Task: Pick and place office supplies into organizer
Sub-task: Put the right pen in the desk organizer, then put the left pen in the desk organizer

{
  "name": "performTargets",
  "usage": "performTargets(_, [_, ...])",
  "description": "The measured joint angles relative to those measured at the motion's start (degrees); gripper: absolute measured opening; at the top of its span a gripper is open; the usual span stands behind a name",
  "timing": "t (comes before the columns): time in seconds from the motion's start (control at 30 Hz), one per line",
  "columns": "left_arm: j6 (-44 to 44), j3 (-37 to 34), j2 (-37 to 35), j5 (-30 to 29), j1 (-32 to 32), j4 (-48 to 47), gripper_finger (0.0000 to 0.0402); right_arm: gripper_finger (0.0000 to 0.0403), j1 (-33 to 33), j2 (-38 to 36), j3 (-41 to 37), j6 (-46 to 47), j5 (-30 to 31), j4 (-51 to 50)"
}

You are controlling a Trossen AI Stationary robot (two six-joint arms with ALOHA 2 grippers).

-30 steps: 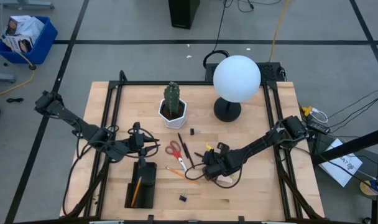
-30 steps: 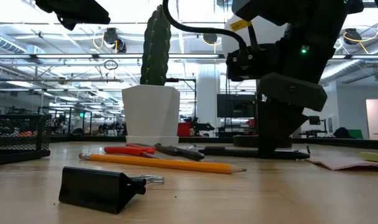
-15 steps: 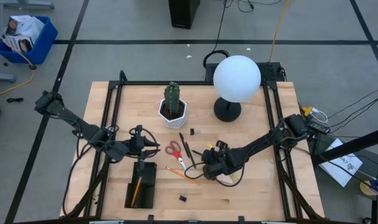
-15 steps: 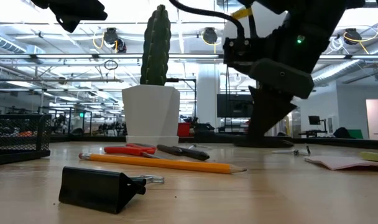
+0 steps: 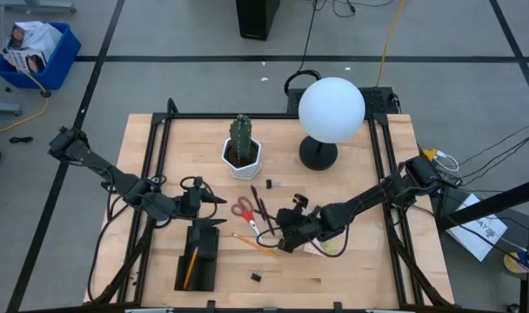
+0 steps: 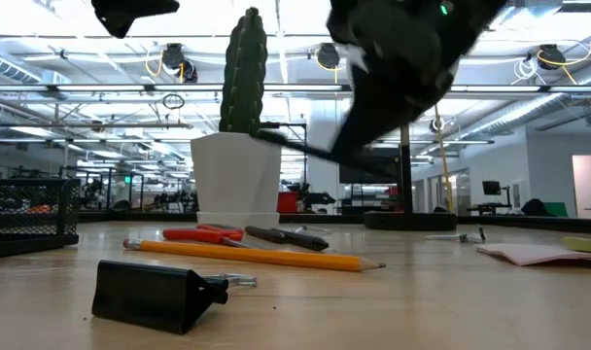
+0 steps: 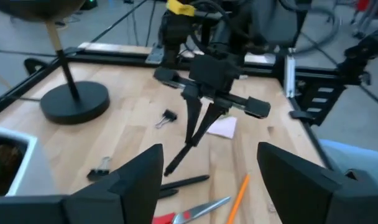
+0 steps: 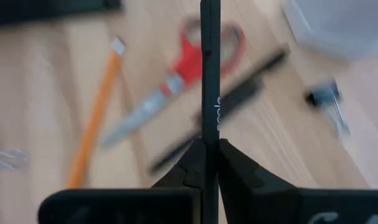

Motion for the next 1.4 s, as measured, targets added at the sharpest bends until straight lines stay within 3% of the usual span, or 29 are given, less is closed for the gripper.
performTargets(0.2, [0.95,0.00,0.02,0.30,0.00,1.55,0.0257,0.0014,0.04,-0.74,0.09,-10.83,1.30,13.29])
performTargets(0.57, [1.27,0.00,0.02,0.01,0.00,1.53,0.0220,0.0004,0.07,-0.74,0.09,-22.65,1.40,26.93])
performTargets(0.87, [-1.69,-2.38,0.02,0.07,0.00,1.69,0.0215,0.0003,1.14,-0.71,0.11,-20.95,1.17,23.71])
performTargets(1.0, [-2.05,-3.20,0.04,-0.14,0.00,1.71,0.0214,0.0001,1.60,0.36,0.11,-19.41,-6.05,25.06])
performTargets(1.13, [-2.07,-3.30,0.04,-1.11,0.00,1.85,0.0207,0.0037,1.57,3.34,0.11,-20.02,-9.64,29.91])
performTargets(1.4, [-0.66,-3.30,0.04,-1.26,0.00,3.78,0.0204,0.0183,1.27,12.39,0.11,-22.36,-10.93,38.00])
